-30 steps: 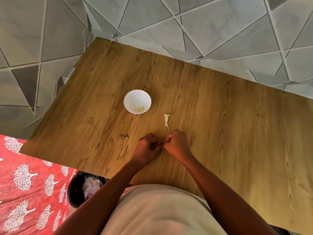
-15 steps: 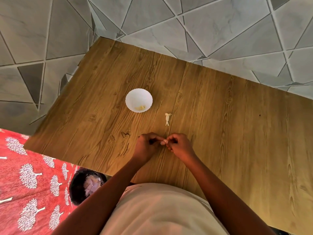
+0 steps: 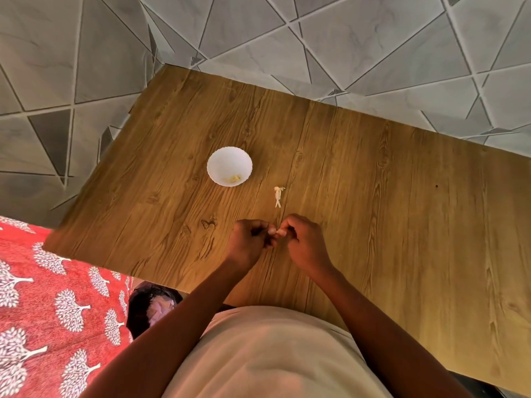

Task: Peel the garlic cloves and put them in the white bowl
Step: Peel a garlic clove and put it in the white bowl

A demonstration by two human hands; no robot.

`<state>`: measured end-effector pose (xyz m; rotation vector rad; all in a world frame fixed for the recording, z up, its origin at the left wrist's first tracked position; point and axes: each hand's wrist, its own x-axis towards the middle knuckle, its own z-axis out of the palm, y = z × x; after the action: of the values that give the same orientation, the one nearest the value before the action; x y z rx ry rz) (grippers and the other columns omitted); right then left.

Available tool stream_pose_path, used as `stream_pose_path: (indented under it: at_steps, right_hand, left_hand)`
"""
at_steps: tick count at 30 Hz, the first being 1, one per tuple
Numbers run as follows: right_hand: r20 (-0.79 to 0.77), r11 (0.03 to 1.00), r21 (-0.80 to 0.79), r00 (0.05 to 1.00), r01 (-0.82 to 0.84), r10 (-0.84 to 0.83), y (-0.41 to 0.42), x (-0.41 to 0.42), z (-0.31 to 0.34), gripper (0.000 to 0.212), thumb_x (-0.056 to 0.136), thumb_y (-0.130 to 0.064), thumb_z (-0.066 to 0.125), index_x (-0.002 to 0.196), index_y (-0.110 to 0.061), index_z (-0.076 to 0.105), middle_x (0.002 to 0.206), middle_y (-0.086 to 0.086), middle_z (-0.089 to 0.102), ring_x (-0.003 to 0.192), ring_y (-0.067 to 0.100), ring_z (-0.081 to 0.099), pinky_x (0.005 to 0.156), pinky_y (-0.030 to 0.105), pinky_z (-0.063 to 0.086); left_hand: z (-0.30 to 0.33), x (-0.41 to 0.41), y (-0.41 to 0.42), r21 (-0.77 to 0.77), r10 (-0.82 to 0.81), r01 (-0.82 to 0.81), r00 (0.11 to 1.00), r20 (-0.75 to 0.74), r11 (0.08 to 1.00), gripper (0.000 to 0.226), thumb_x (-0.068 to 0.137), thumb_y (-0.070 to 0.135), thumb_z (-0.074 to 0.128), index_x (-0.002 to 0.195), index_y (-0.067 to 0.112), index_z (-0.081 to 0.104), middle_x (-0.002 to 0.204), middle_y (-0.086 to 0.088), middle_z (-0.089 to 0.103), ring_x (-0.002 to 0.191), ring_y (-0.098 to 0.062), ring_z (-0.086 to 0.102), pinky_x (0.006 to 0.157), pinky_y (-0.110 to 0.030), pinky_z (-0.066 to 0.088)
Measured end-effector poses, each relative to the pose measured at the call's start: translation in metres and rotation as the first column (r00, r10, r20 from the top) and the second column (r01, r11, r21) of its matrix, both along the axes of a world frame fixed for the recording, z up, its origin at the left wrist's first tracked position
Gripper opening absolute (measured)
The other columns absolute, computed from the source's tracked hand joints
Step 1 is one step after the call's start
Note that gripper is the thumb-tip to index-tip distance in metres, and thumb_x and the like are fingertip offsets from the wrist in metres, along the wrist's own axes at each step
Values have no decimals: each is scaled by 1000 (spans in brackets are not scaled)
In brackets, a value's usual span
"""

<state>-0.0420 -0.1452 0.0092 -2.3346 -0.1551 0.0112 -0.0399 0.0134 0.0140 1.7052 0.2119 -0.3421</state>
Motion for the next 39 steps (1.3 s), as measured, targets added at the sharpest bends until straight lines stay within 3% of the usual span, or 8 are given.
stream_pose_path:
  at_steps: [3, 6, 10, 13, 19, 26, 32, 39]
  right_hand:
    - [-330, 894, 379, 938, 237, -109, 7, 2, 11, 30, 91, 4, 61, 70, -17, 62, 68, -3, 59, 66, 9, 54, 61, 25, 41]
    - [-445, 849, 446, 893, 284, -65, 5, 4, 15, 29, 92, 6, 59, 73, -16, 64, 71, 4, 62, 69, 15, 56, 60, 26, 40]
    - [14, 987, 92, 992, -128, 128, -4, 2, 14, 21, 85, 9, 58, 81, -11, 61, 79, -2, 61, 76, 12, 58, 66, 29, 49]
    - [249, 923, -283, 910, -260, 332, -5, 5, 17, 17, 76, 4, 54, 83, -10, 59, 85, 3, 59, 79, 19, 54, 60, 28, 41]
    - [214, 982, -106, 961, -154, 174, 3, 1, 17, 25, 74, 15, 59, 83, -8, 59, 83, 2, 57, 78, 17, 52, 60, 28, 40]
    - [321, 837, -450, 819, -311, 476, -4, 2, 14, 19, 84, 3, 53, 92, -5, 68, 94, 7, 65, 89, 21, 59, 73, 28, 51]
    - [-162, 972, 229, 987, 52, -14, 7, -1, 18, 4, 90, -14, 75, 93, -14, 77, 82, -6, 73, 73, 6, 68, 67, 21, 55]
    - [-320, 927, 323, 944, 189, -81, 14, 1, 20, 6, 87, -6, 78, 87, -12, 77, 74, 3, 75, 64, 15, 73, 66, 39, 63]
  left_hand:
    - [7, 3, 3, 0, -33, 33, 996, 82, 999, 19, 96, -5, 62, 84, 3, 75, 70, -8, 72, 62, -16, 64, 59, -26, 54]
    - [12, 8, 8, -1, -80, 81, 992, 93, 997, 16, 96, -5, 62, 87, -2, 75, 71, -8, 72, 61, -16, 64, 58, -25, 53]
    - [12, 11, 13, -71, -99, 93, 991, -86, 993, 14, 96, -4, 64, 86, -5, 75, 69, -8, 71, 56, -14, 61, 53, -23, 48]
    - [12, 11, 16, -194, -79, 28, 962, -260, 981, 14, 95, -4, 65, 85, -4, 74, 70, -12, 70, 57, -15, 60, 53, -22, 48]
    - [18, 15, 17, -329, -43, -105, 909, -414, 938, 23, 95, -12, 58, 80, -4, 74, 71, -16, 69, 56, -15, 61, 47, -19, 47]
    - [19, 19, 15, -188, -8, -103, 857, -515, 977, 25, 95, -13, 56, 74, -5, 66, 65, -16, 62, 51, -15, 53, 42, -19, 38]
    - [20, 14, 16, 63, -19, 26, 994, -111, 998, 7, 90, -5, 70, 86, -3, 74, 67, -3, 71, 57, -9, 60, 54, -19, 48]
    - [14, 7, 12, 266, -50, 20, 993, 106, 964, 12, 89, 2, 72, 81, 11, 74, 73, 2, 71, 63, -3, 63, 60, -15, 49]
